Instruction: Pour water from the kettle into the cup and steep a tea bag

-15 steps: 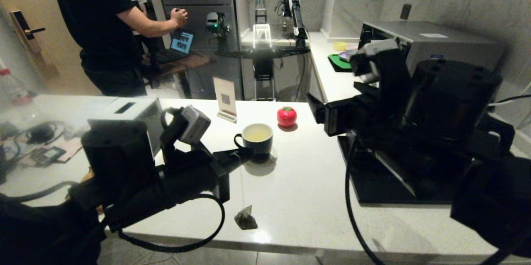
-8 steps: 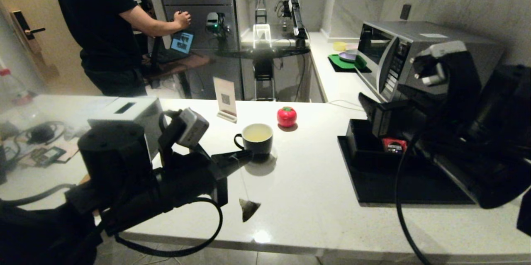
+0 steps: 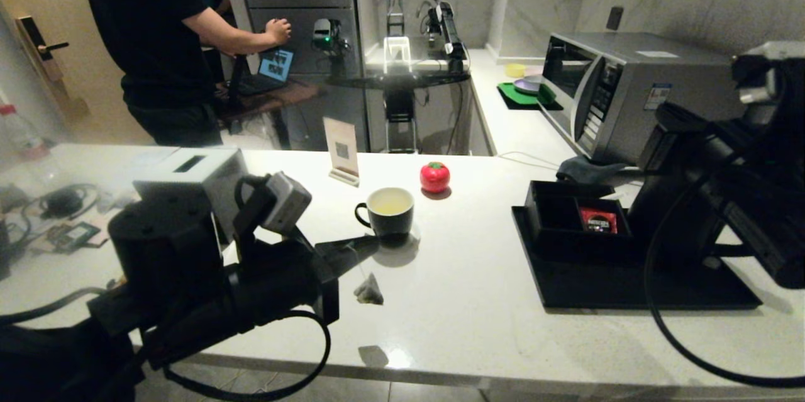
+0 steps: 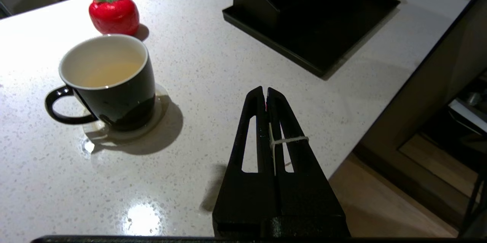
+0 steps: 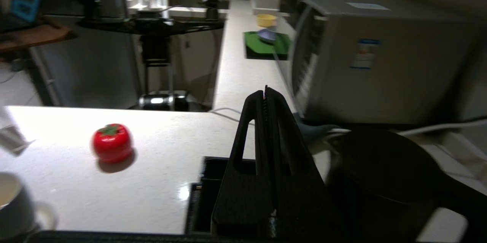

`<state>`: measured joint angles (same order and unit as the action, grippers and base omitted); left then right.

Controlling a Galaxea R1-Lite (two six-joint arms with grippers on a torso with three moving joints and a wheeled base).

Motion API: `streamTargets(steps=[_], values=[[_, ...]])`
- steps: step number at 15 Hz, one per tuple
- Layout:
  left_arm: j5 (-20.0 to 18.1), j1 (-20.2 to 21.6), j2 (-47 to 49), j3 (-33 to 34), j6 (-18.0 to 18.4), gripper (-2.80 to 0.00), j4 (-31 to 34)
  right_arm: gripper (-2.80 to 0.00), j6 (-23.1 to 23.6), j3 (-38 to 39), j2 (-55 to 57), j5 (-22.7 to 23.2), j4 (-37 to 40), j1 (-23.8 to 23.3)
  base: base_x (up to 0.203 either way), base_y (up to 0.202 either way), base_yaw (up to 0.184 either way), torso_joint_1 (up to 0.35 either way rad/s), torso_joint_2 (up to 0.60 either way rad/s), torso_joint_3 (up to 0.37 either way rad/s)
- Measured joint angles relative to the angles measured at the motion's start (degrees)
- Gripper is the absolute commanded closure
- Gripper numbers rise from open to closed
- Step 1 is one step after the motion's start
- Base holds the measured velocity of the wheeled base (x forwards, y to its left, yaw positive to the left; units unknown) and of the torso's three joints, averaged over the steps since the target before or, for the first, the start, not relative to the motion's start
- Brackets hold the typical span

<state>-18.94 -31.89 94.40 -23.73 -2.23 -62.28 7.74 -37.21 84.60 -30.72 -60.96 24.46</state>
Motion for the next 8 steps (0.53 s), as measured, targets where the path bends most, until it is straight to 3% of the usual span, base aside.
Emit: streamTargets(steps=[8], values=[[-0.04, -0.02, -1.02, 0.34, 0.0, 0.0, -0.01, 0.0, 0.54, 11.88, -11.2, 0.11, -0.44, -12.62, 0.0, 0.0, 0.0, 0.0, 0.0, 0.0]])
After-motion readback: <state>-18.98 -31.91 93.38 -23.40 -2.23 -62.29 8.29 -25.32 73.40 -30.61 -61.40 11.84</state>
